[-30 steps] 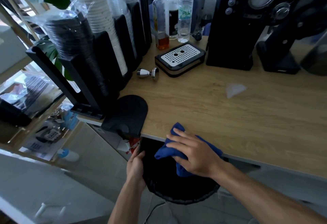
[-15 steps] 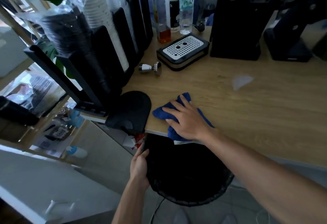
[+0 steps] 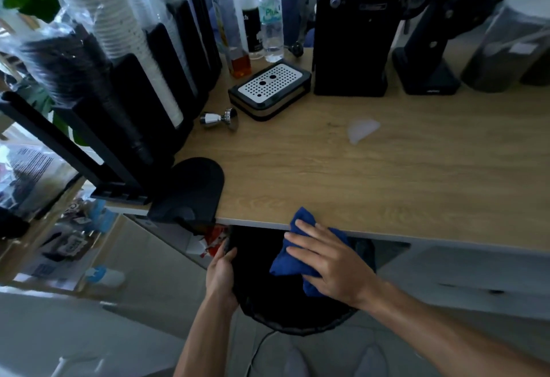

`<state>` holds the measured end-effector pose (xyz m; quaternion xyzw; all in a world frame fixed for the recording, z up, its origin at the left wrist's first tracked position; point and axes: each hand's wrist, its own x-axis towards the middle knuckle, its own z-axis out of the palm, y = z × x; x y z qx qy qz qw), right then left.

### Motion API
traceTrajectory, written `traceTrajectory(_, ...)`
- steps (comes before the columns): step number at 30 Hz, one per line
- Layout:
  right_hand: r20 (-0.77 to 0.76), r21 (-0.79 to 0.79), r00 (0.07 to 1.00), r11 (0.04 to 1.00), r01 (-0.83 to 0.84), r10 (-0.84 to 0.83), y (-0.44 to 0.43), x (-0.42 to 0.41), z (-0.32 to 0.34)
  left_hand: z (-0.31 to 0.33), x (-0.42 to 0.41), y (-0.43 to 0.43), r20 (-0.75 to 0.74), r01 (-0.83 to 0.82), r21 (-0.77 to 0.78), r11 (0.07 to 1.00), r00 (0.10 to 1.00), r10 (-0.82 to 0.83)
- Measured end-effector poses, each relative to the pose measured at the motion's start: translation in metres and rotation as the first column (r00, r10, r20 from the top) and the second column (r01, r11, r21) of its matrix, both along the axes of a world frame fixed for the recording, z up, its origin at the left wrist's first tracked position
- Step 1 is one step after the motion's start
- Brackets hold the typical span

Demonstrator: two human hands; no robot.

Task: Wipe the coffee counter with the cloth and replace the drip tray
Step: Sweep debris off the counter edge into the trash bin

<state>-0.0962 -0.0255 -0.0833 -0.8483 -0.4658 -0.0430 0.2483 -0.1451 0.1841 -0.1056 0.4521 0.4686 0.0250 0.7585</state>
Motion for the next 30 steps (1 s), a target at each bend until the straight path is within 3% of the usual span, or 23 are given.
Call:
traceTrajectory(4,-0.172,0.173,0.979,0.975,0.137,-0.107,-0.008,-0.029,-0.005,0.001,0.006,-0.007,0.007,0.025,0.021,0.999,1.000,-0.025)
traceTrajectory(7,-0.420,0.309,0.877,0.871,0.382,-0.236,-0.010,-0.050,-0.001,0.000,0.007,-0.014,-0.005,0.041,0.068,0.997,0.999,-0.041)
traceTrajectory(10,-0.609,0.405,0.733,0.677,0.615,-0.302,-0.018,-0.063,0.006,-0.003,0.009,-0.025,0.014,0.088,0.059,0.994,0.996,-0.089)
traceTrajectory(15,-0.844,0.318,0.419,0.317,0.893,-0.335,-0.028,-0.072,0.016,0.008,0.013,-0.038,0.044,0.135,0.100,0.986,0.989,-0.140)
traceTrajectory(19,-0.933,0.281,0.267,-0.024,0.959,-0.241,-0.044,-0.070,0.024,0.005,0.017,-0.034,-0.018,0.133,0.095,0.987,0.991,-0.132)
traceTrajectory(22,-0.966,0.229,0.194,-0.221,0.948,-0.171,-0.062,-0.067,0.027,0.005,0.020,-0.034,-0.037,0.142,0.076,0.987,0.990,-0.139)
traceTrajectory(26,-0.979,0.194,0.157,-0.345,0.918,-0.133,-0.078,-0.055,0.027,0.010,0.021,-0.037,-0.044,0.150,0.076,0.986,0.988,-0.147)
traceTrajectory(28,-0.972,0.197,0.133,-0.360,0.912,-0.195,-0.079,-0.045,0.027,0.013,0.021,-0.040,-0.036,0.158,0.081,0.984,0.987,-0.156)
traceTrajectory(30,-0.944,0.230,0.133,-0.311,0.922,-0.303,-0.077,-0.035,0.025,0.013,0.022,-0.040,-0.043,0.148,0.087,0.985,0.989,-0.144)
